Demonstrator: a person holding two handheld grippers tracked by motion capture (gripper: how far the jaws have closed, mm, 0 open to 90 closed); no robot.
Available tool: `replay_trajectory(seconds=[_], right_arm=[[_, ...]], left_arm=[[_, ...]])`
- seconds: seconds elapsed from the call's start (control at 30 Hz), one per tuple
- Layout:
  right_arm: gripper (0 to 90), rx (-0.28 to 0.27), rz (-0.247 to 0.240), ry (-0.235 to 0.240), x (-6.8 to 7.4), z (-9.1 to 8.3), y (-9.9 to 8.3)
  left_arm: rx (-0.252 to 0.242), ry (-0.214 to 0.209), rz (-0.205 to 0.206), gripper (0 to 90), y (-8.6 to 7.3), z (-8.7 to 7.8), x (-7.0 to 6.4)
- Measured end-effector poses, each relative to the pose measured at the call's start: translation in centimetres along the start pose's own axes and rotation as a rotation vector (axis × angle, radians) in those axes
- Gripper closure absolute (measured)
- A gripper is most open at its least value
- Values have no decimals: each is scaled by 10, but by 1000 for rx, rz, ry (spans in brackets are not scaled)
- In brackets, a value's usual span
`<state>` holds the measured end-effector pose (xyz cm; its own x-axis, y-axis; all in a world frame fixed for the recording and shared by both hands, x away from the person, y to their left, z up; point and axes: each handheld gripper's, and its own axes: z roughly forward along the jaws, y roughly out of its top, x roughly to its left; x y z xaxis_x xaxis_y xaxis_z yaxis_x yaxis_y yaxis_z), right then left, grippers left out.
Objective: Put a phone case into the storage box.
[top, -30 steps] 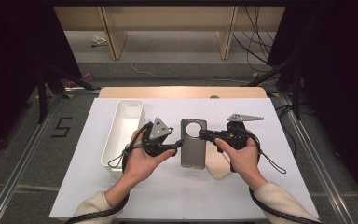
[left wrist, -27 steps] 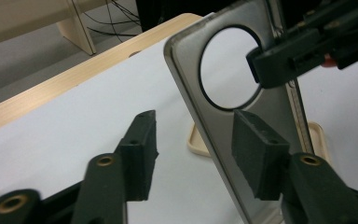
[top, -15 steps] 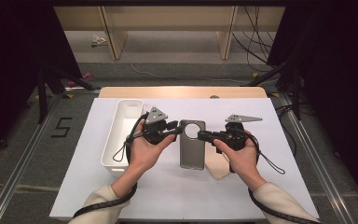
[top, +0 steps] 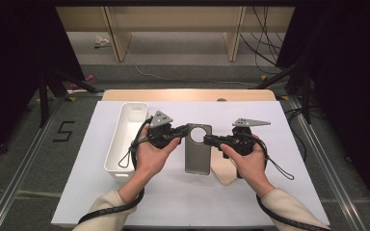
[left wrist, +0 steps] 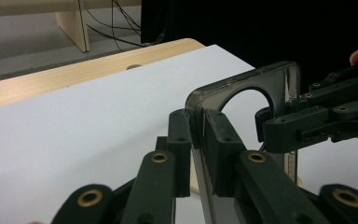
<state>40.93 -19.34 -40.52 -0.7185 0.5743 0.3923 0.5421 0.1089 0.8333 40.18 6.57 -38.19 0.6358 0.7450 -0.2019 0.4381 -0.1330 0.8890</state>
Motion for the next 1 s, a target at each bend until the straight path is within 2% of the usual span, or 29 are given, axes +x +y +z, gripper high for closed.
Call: replay_trajectory(seconds=[0.43,0.6,0.7,0.87,1.0], right_arm=[[814,5,-3,-6,1,2,-2],[806,4,-9,-7,1,3,-1],[771,2,-18,-10,2,3,-1],[757,10,-48,-6,7,5,-1],[713,16,-77,-1,12,8,-1]], left_arm=[[-22,33,-29,838,-1,-3,-6],[-46,46,-3,844,0,-6,-10],[-59,72,42,855,2,-7,-12],[-67,88,50,869,1,-7,-10],[-72,111,75,881,1,-7,-10]])
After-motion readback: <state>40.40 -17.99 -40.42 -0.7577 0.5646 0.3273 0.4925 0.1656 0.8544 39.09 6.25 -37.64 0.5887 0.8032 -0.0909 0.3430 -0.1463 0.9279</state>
